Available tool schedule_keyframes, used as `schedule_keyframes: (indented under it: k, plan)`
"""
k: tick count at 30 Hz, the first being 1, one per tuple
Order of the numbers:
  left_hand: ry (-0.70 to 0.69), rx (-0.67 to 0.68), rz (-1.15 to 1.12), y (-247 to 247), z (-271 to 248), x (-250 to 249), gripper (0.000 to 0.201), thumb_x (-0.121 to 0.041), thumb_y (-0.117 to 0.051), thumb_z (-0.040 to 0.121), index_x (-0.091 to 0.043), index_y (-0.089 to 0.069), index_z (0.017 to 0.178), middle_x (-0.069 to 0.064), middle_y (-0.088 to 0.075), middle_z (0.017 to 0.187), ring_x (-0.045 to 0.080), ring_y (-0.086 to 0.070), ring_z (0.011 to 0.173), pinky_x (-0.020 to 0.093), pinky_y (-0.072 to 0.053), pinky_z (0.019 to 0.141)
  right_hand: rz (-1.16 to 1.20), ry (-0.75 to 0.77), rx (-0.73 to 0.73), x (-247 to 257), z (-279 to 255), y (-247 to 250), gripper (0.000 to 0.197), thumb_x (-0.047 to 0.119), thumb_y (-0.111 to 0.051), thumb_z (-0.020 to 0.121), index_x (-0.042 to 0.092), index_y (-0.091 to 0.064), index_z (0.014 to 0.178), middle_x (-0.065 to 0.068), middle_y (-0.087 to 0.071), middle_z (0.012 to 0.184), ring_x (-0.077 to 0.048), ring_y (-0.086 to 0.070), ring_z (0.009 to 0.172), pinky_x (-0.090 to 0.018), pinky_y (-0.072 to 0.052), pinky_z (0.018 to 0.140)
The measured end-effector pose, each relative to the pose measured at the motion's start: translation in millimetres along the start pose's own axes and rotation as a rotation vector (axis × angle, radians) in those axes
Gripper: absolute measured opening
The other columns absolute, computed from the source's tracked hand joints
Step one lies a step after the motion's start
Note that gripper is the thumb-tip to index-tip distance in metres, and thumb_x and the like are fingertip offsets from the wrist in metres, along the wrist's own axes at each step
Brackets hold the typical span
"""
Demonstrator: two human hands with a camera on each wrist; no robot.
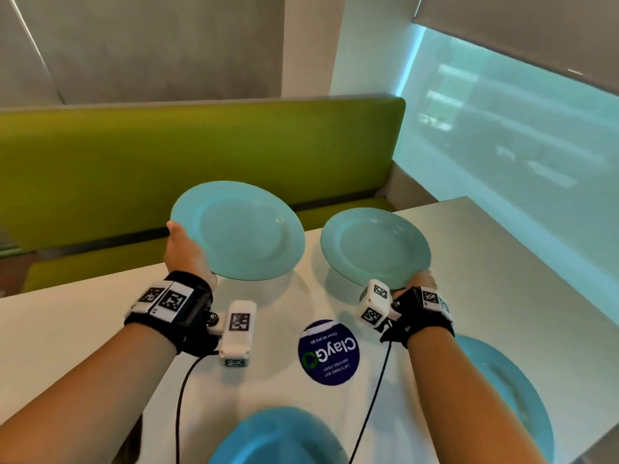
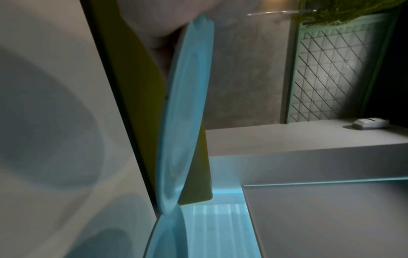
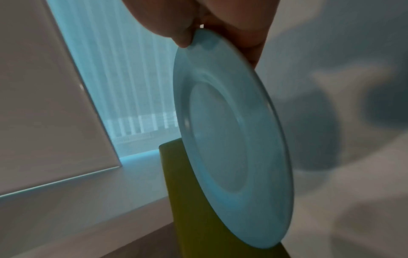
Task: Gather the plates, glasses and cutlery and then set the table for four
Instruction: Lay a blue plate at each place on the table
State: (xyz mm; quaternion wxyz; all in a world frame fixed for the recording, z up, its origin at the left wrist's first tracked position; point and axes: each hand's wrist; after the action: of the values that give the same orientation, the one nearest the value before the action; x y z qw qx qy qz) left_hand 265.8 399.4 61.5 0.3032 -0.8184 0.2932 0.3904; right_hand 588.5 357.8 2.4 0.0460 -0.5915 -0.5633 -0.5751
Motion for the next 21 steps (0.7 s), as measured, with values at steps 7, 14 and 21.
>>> schedule_keyframes:
  k: [7, 14, 21]
  plan:
    - [0.041, -0.033, 0.026, -7, 14, 9, 0.047, -0.057, -0.035, 0.091, -0.031, -0.051, 0.127, -0.005, -0.064, 0.110, 0.022, -0.063, 0.096, 0.035, -0.051, 0.077, -0.146, 0.069, 0.054, -21, 19, -20, 0.058, 0.027, -0.072, 0.061, 0.023, -0.055, 0.116, -0.008, -0.060, 0.111, -0.028, -0.064, 0.077, -0.028, -0.052, 0.061]
    - [0.079, -0.021, 0.037, -9, 24, 16, 0.050, -0.059, -0.035, 0.090, -0.031, -0.050, 0.129, -0.005, -0.064, 0.113, 0.022, -0.063, 0.099, 0.035, -0.050, 0.079, -0.096, -0.029, 0.116, -34, 41, -35, 0.066, 0.005, -0.070, 0.063, 0.012, -0.046, 0.124, -0.016, -0.056, 0.109, -0.026, -0.060, 0.061, -0.025, -0.047, 0.032]
    - [0.065, 0.010, 0.034, -10, 26, 23, 0.051, -0.059, -0.034, 0.091, -0.030, -0.049, 0.130, 0.000, -0.064, 0.120, 0.026, -0.064, 0.102, 0.042, -0.053, 0.083, 0.323, -0.289, 0.092, -38, 55, -38, 0.053, 0.035, -0.047, 0.090, 0.016, -0.037, 0.139, -0.006, -0.055, 0.114, -0.023, -0.054, 0.087, -0.032, -0.050, 0.061]
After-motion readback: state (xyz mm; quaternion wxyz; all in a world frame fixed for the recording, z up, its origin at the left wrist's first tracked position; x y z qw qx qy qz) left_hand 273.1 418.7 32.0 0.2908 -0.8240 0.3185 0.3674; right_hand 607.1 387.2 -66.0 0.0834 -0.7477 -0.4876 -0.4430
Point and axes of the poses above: each hand's wrist, its own z-axis towards the middle knuckle, its own y-axis out of the back of the hand, x = y × z
